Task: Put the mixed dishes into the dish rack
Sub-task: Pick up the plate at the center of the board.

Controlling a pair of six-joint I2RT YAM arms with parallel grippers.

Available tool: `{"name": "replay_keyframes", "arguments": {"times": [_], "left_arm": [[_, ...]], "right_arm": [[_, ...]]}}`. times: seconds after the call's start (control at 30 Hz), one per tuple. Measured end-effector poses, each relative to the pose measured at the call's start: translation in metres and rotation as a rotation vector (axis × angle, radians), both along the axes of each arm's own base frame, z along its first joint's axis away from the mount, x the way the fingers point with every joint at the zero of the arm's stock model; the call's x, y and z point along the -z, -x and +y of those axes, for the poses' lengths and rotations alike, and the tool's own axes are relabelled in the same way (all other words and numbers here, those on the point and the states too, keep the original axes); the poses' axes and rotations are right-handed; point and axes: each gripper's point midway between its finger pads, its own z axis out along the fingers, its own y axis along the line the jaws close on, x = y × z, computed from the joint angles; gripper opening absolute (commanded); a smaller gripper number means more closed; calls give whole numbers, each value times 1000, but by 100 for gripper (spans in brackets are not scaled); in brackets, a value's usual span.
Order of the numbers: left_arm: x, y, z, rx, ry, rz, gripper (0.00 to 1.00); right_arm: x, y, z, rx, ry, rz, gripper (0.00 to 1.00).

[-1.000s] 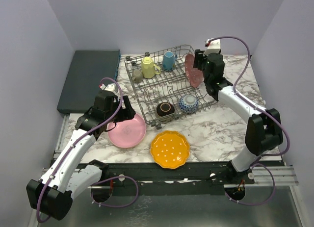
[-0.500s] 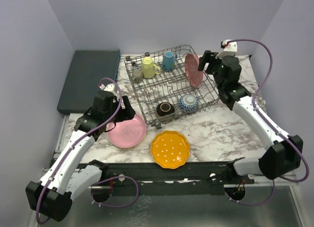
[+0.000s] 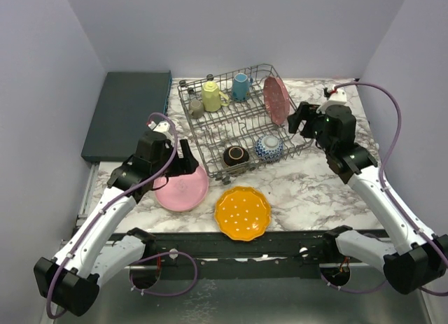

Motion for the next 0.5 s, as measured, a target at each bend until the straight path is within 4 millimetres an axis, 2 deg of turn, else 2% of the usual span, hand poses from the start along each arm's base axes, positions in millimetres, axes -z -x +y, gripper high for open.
{"name": "replay_keyframes", "arguments": {"times": [0.37,0.5], "left_arm": [[4,37,-50,173,33,52,79],[5,52,-63,205,54,87,79]], "right_arm": [[26,63,-2,-69,-63,136,83],[48,81,4,-104,-105,213,83]]}}
